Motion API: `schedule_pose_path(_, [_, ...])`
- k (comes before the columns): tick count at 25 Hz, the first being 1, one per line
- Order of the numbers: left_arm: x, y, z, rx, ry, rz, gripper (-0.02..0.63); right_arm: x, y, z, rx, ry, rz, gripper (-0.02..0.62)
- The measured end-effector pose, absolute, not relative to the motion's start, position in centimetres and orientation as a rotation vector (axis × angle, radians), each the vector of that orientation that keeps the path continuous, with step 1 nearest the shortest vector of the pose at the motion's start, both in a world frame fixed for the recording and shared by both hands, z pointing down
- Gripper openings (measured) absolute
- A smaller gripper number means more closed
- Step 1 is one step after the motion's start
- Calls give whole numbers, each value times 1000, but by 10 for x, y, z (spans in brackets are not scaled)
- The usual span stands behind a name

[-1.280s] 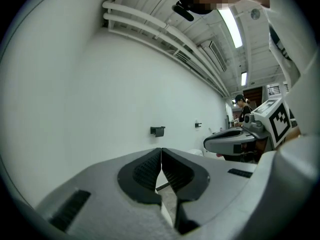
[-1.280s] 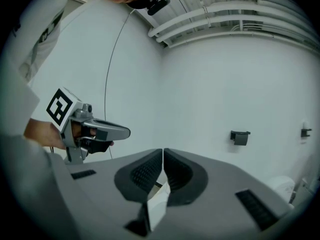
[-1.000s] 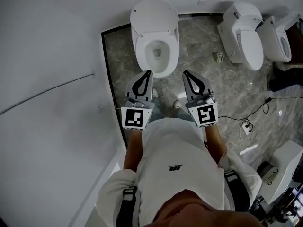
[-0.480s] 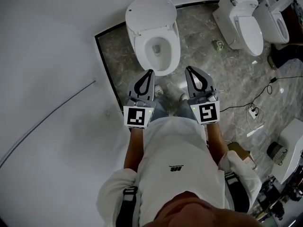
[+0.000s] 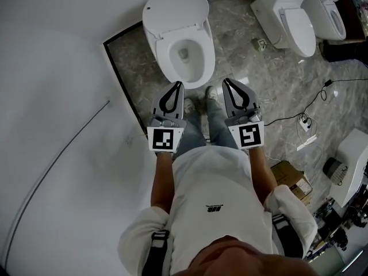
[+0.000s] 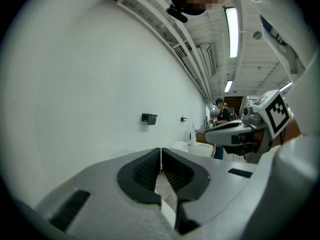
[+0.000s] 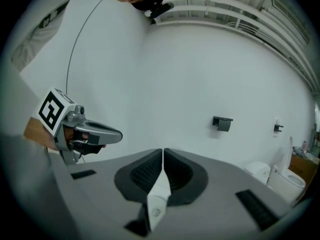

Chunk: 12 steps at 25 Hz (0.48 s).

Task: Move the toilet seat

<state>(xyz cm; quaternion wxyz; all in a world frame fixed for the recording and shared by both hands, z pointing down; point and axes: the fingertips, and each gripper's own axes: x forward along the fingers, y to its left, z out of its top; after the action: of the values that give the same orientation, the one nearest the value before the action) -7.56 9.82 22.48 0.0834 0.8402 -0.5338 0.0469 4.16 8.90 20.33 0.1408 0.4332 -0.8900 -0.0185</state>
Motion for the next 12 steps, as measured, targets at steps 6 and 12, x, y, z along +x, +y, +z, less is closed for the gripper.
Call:
schedule_pose_path(6, [-89,87,246,2478,-1647,131,31,34,80,234,1233,-2541,-14,32])
schedule_pose_path(12, [-83,74,269,2470,-1617,151,31,38,67,266,1253,-2515,81,32])
